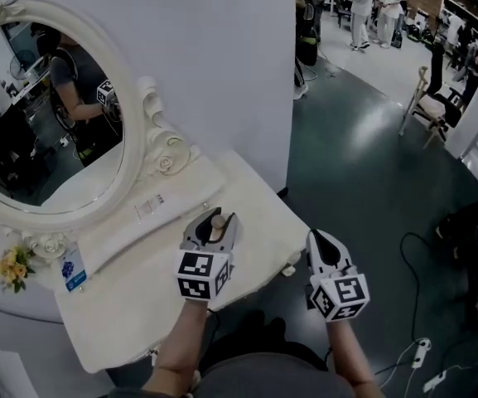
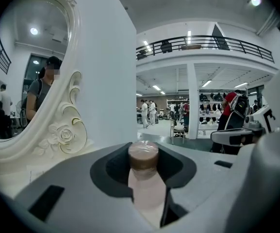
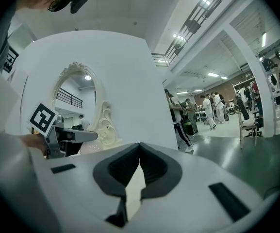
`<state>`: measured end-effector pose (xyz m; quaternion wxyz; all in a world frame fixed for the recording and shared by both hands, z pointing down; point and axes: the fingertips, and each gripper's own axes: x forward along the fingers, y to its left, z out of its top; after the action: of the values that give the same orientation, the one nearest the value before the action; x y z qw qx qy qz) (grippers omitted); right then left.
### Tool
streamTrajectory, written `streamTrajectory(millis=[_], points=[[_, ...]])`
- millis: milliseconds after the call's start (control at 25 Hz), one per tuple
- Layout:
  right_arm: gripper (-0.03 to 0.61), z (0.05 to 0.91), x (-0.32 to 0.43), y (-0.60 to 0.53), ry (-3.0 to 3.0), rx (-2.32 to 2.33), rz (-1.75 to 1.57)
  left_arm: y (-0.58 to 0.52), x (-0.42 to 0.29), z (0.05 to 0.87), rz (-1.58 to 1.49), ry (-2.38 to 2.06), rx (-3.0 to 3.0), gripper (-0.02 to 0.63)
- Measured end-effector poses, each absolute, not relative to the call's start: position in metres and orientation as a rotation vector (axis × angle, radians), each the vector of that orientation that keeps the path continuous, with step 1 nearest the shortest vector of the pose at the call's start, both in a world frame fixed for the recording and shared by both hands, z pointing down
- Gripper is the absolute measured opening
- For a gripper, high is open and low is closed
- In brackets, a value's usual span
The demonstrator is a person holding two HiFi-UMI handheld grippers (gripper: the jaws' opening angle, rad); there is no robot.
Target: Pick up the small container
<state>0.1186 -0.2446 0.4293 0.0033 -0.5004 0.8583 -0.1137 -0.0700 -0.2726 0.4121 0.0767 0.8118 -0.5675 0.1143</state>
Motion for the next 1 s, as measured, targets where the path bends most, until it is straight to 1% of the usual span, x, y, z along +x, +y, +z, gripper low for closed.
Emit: streamTrajectory(millis=[1000], points=[[0.003,0.422,0.102,-0.234,2.802,-1.508,-0.241,-0.242,-0.081,0.405,0.361,-1.771,2.403,0.127]])
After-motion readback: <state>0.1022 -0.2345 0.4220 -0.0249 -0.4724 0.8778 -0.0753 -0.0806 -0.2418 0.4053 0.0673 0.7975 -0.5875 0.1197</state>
